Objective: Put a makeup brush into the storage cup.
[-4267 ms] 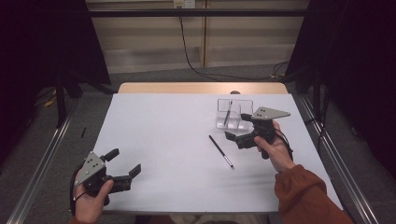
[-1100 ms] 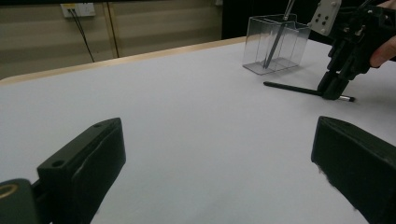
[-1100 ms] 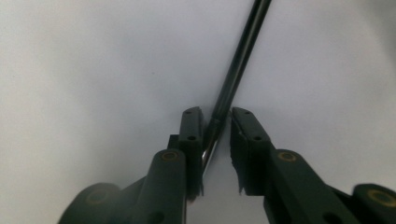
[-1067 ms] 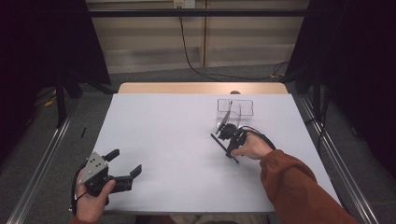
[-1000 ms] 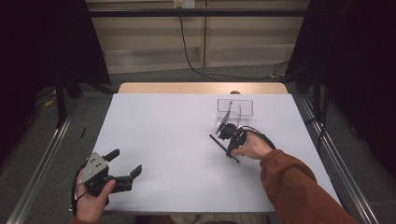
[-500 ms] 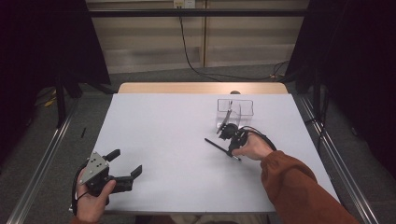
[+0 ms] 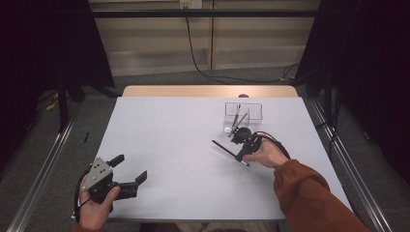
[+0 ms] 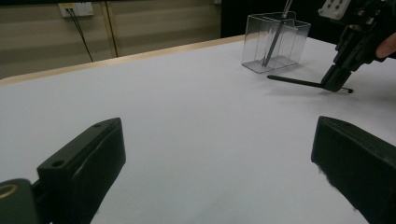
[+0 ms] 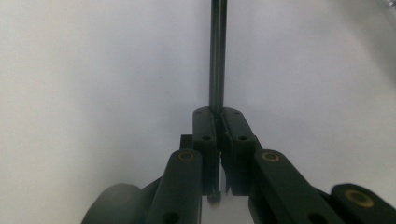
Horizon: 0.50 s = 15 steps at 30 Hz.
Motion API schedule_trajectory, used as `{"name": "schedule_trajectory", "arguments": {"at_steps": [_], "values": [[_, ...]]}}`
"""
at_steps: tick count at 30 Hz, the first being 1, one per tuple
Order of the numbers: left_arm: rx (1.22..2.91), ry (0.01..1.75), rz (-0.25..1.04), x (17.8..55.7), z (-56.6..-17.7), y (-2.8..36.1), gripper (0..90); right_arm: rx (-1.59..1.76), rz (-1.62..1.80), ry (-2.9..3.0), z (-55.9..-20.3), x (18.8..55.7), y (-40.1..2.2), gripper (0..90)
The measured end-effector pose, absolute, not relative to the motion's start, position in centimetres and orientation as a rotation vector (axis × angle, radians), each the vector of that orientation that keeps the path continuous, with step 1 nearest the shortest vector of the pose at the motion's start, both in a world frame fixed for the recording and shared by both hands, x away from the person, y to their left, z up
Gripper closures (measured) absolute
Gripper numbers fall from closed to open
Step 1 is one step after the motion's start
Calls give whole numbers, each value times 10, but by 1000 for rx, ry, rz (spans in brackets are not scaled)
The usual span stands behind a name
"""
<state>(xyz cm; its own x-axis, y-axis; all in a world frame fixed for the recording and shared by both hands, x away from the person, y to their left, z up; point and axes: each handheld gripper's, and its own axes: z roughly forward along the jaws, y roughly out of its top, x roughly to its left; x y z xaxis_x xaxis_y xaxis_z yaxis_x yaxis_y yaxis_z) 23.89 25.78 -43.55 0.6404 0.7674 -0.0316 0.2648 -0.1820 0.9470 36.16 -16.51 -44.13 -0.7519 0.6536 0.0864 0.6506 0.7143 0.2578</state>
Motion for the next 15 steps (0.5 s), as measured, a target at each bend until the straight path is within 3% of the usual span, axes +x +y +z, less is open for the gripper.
{"name": "schedule_trajectory", "arguments": {"at_steps": [15], "values": [[1735, 845, 558, 239, -435, 258, 31, 1098, 774, 2791, -427, 353, -184, 845]]}}
